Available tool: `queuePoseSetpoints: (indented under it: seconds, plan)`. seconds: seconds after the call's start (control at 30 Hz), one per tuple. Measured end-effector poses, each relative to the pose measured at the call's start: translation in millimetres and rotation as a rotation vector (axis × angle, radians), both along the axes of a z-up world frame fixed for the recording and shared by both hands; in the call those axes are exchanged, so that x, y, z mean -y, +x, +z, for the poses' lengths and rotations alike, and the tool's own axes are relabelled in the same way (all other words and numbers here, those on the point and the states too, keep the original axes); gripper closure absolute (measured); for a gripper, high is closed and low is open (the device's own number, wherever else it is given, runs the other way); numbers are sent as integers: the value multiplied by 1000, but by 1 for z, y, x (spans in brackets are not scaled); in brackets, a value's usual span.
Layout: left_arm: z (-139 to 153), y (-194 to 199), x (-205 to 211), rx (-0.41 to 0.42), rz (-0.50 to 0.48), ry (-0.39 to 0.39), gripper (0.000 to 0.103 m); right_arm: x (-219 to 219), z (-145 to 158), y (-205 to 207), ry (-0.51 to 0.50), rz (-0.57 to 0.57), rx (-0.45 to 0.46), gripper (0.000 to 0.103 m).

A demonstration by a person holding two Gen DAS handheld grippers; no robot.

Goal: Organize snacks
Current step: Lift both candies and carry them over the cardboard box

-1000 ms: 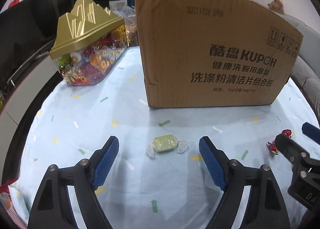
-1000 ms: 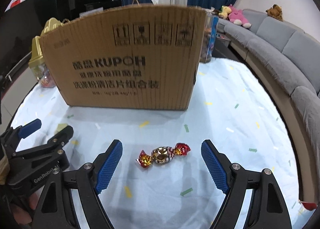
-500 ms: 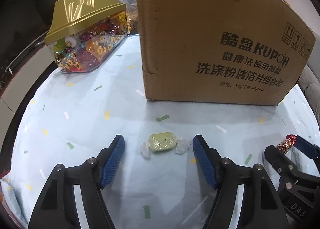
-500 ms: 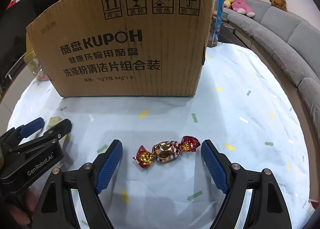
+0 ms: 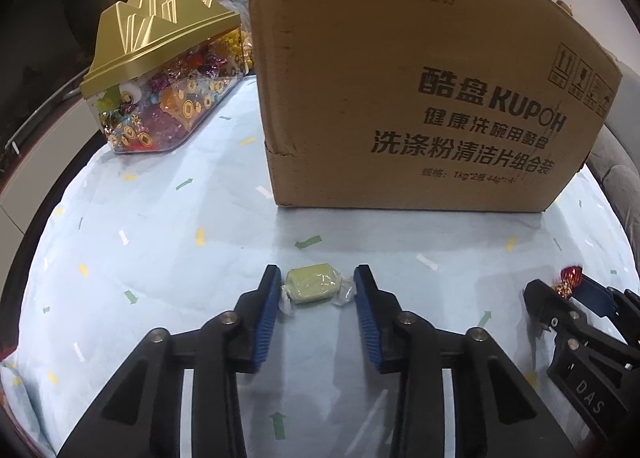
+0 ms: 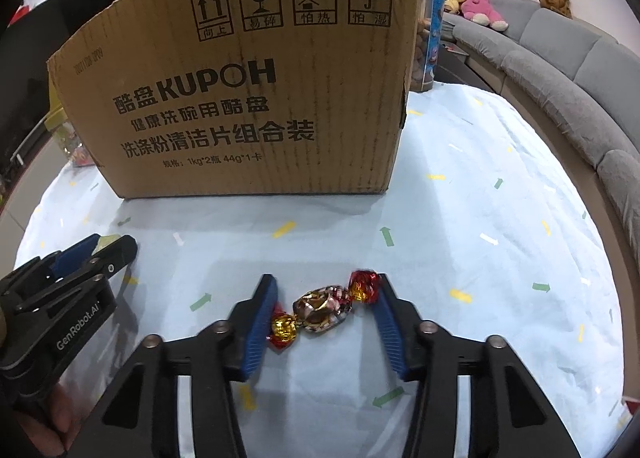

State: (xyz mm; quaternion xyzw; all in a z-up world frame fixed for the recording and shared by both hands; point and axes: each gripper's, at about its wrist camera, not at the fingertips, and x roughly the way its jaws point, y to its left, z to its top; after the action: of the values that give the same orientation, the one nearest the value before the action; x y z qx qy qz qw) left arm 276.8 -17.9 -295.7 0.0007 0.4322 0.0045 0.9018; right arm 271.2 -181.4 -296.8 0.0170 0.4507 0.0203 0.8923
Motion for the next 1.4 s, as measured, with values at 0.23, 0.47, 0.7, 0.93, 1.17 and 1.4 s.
queuePoseSetpoints:
  seconds: [0.23, 0.47, 0.7, 0.93, 1.17, 1.4]
  plan:
    - [3, -7, 6, 5, -4, 18, 72, -1, 4, -1, 4, 0, 2, 74]
    - [9, -9, 6, 4, 1, 22, 73, -2, 13, -4, 6, 6, 22, 75]
    - [27, -16, 8, 37, 0, 22, 73, -2, 30, -11, 10, 5, 59, 75]
    - [52, -28, 9, 77, 2, 18, 73, 0, 55, -21, 10, 0, 105, 75]
    - [85, -41, 13, 129, -2, 18, 73, 5, 88, -30, 12, -5, 163, 75]
    - [116, -49, 11, 180, -2, 16, 73, 6, 117, -41, 14, -12, 213, 75]
